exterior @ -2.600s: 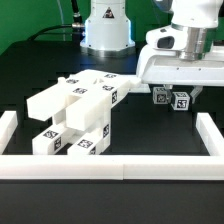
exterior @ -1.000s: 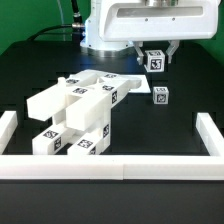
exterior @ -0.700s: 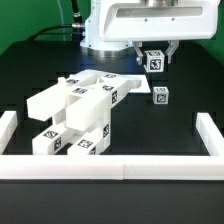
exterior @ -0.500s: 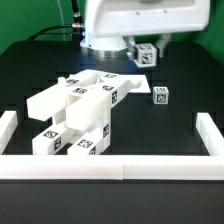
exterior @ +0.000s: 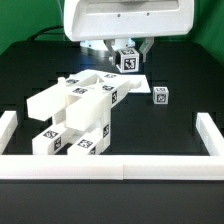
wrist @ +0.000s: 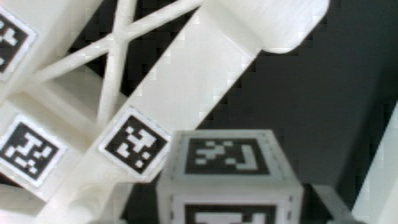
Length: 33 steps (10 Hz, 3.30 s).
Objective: Assemble chair
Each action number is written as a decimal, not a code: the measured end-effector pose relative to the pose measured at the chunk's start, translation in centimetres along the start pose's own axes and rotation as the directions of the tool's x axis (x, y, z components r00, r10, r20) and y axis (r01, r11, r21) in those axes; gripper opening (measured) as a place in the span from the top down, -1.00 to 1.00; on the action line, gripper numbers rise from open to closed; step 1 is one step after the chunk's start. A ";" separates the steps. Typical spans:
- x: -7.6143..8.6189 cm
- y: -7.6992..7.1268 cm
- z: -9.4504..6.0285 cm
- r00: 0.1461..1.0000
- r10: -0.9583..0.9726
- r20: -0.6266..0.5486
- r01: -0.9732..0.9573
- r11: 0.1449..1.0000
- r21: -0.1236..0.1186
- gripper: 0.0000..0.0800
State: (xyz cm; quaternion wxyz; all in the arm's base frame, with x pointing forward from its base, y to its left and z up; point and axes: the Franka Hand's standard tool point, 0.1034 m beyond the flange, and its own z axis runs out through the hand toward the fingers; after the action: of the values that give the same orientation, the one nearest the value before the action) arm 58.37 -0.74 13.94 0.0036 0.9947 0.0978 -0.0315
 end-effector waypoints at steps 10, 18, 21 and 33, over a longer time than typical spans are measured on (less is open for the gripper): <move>1.6 6.2 0.3 0.999 -0.037 0.013 0.037 0.998 0.041 0.29; 2.2 7.1 0.8 0.995 -0.074 -0.068 0.076 0.997 0.024 0.29; 2.8 6.4 1.0 0.995 -0.068 -0.079 0.070 0.997 0.018 0.29; 3.1 6.3 1.2 0.993 -0.057 -0.099 0.058 0.998 0.006 0.29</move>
Offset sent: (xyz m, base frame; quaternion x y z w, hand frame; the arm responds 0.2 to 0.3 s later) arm 0.0536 -0.0259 0.0068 0.0540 0.0010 -0.0673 0.9963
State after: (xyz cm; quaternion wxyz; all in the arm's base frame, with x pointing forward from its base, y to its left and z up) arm 62.57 -6.29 12.57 -0.0064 0.9918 0.1261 0.0173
